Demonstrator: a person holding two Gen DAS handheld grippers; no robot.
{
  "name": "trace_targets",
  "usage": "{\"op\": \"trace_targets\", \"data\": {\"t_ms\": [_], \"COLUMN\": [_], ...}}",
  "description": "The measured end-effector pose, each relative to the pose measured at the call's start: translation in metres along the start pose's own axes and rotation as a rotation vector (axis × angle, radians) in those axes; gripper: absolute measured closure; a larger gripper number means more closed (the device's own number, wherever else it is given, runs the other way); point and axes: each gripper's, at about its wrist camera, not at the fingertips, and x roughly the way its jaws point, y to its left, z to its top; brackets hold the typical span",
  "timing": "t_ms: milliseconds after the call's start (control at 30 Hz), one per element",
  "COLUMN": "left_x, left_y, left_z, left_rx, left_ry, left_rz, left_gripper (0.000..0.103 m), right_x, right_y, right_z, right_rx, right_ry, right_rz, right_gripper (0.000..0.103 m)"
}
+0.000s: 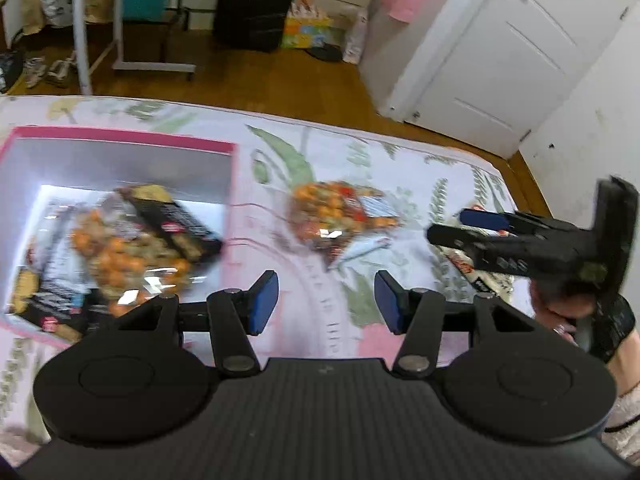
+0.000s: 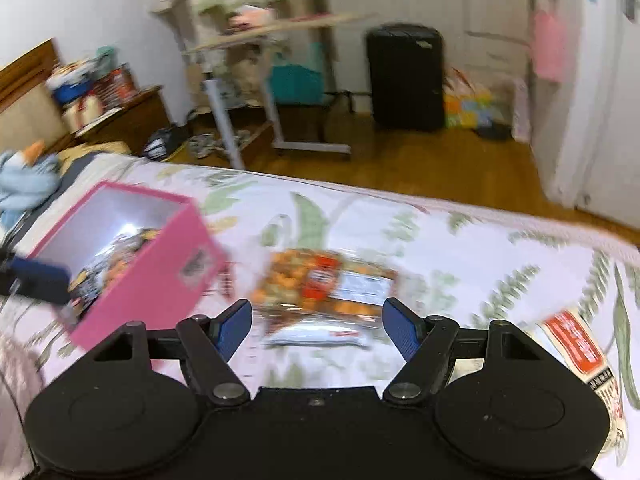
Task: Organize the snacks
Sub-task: 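Reach the left gripper to the remaining peanut bag and close on it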
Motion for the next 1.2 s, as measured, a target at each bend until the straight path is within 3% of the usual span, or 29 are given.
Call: {"op": "trace_targets", "data": {"t_ms": [133, 333, 467, 567, 700, 933, 967, 1000, 1100, 1200], "left_x": [0.038, 0.091, 0.115, 0.125, 0.146, 0.168, 0.170, 0.172, 0.178, 0.179], "left_y": [-0.019, -0.029, -0.015, -0.005, -0.002, 0.015, 0.017, 0.020, 0.028, 0.029], "left_z": [0.003, 0.013, 0.024, 0.032, 0.041, 0.045, 0.044, 0.045, 0.045, 0.043], "left_rx": [-0.030, -0.060, -0.087, -0.092, -0.090, -0.205, -0.219, -0.236, -0.299, -0.314], "left_ry": [-0.007, -0.096, -0.087, -0.059, 0.048, 0.058, 0.050, 0.053, 0.068, 0.076], "left_rz": [0.026, 0.215, 0.279, 0.264, 0.216, 0.214, 0.199, 0.187, 0.109, 0.078], "left_gripper": [0.050, 0.049, 0.048, 0.048, 0.047, 0.048, 0.049, 0.051, 0.063, 0.065], "right_x": [0.030, 0.070, 0.086, 0.093, 0.103, 0.124, 0.125, 0.126, 0.127, 0.121], "right_y": [-0.040, -0.090, -0.103, -0.109, -0.113, -0.107, -0.107, -0.106, -0.101, -0.099], "right_z": [0.002, 0.004, -0.004, -0.012, -0.017, -0.006, -0.005, -0.004, -0.004, -0.002], "right_rx": [0.107, 0.322, 0.405, 0.468, 0.540, 0.538, 0.533, 0.518, 0.467, 0.415], "right_ry": [0.056, 0.127, 0.161, 0.186, 0.195, 0.185, 0.175, 0.171, 0.164, 0.151], "right_rz": [-0.003, 0.095, 0.101, 0.130, 0.179, 0.192, 0.194, 0.198, 0.170, 0.155], "right_gripper": [0.026, 0.026, 0.026, 0.026, 0.026, 0.026, 0.031, 0.044, 0.051, 0.061]}}
